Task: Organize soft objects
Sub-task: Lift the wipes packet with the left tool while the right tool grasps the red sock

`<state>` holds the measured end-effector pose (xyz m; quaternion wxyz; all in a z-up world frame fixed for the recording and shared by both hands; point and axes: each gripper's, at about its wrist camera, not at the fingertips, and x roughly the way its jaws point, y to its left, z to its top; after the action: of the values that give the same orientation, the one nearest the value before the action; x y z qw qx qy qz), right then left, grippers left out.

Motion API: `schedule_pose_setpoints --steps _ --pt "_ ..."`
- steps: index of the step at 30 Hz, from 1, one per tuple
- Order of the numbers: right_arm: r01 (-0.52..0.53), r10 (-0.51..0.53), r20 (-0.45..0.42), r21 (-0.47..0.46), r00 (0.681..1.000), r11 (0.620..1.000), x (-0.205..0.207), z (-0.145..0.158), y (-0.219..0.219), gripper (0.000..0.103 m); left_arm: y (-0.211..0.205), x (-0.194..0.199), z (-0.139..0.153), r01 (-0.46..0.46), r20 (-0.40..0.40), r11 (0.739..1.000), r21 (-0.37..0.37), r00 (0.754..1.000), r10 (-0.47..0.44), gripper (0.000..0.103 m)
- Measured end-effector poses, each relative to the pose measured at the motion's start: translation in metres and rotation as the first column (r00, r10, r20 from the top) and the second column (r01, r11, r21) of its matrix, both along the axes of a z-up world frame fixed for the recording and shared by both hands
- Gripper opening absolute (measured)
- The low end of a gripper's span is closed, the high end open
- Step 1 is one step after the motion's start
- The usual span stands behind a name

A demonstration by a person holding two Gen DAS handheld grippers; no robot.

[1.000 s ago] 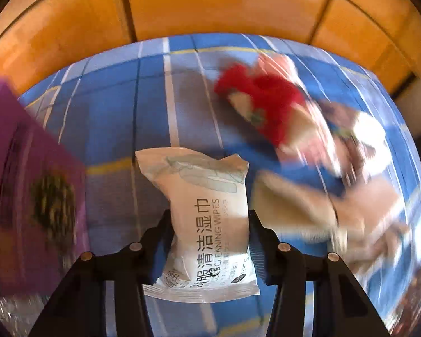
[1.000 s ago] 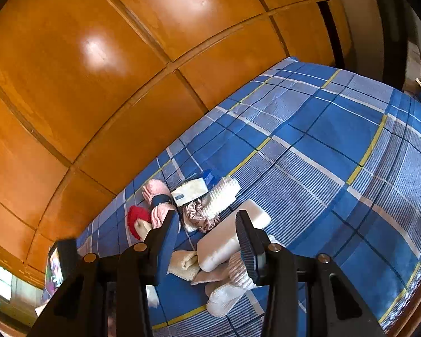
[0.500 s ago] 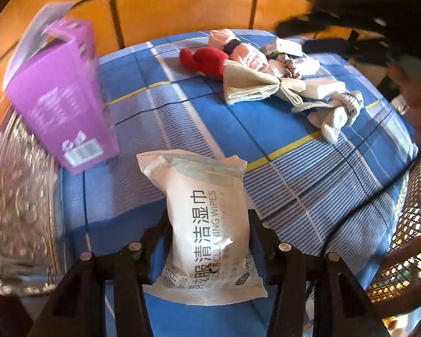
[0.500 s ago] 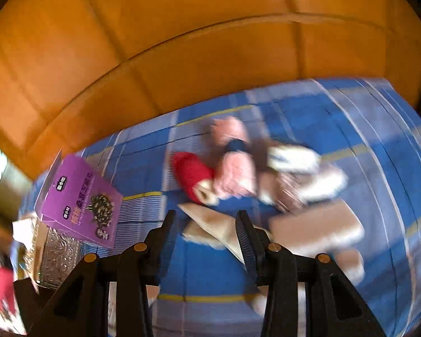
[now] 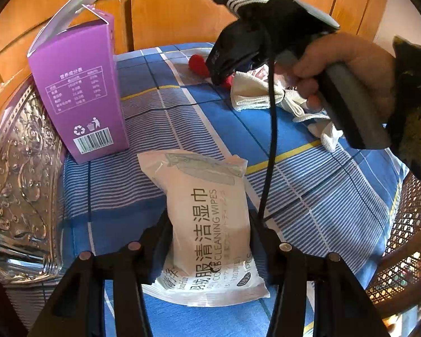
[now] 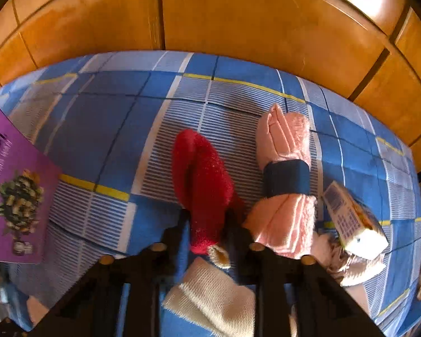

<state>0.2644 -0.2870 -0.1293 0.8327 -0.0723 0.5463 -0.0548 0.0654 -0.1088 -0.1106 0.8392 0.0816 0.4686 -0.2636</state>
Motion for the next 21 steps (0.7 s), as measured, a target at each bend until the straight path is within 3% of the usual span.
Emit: schedule_pose_setpoints --steps 4,8,11,15,17,21 --pt "-0.001 -0.014 0.155 0.097 0.988 0.995 -0.031 0.051 -0.006 0.017 -0.001 0.0 -0.003 0.003 0.016 1.0 0.003 1.0 -0.003 0.052" --pt "-0.015 -0.034 0.221 0.215 0.975 0.976 -0.074 0.082 -0.014 0.017 -0.005 -0.003 -0.003 0.008 0.031 1.0 0.022 0.999 -0.008 0.052" --pt "0.031 -0.089 0.209 0.269 0.974 0.963 -0.096 0.077 -0.024 0.017 -0.009 -0.001 -0.002 0.016 0.027 0.999 0.038 0.999 -0.017 0.051" --pt "0.145 -0.19 0.129 0.296 0.973 0.944 -0.12 0.044 -0.043 0.017 -0.015 0.013 0.008 0.019 -0.015 0.999 0.031 1.0 -0.019 0.046" --pt "0.178 -0.217 0.102 0.303 0.971 0.936 -0.124 0.037 -0.046 0.017 -0.02 0.016 0.021 0.025 0.004 0.999 0.02 1.0 -0.025 0.046" --pt "0.16 -0.204 0.128 0.291 0.971 0.943 -0.123 0.041 -0.042 0.017 -0.038 0.033 0.061 0.05 0.058 0.998 -0.026 0.997 -0.048 0.046"
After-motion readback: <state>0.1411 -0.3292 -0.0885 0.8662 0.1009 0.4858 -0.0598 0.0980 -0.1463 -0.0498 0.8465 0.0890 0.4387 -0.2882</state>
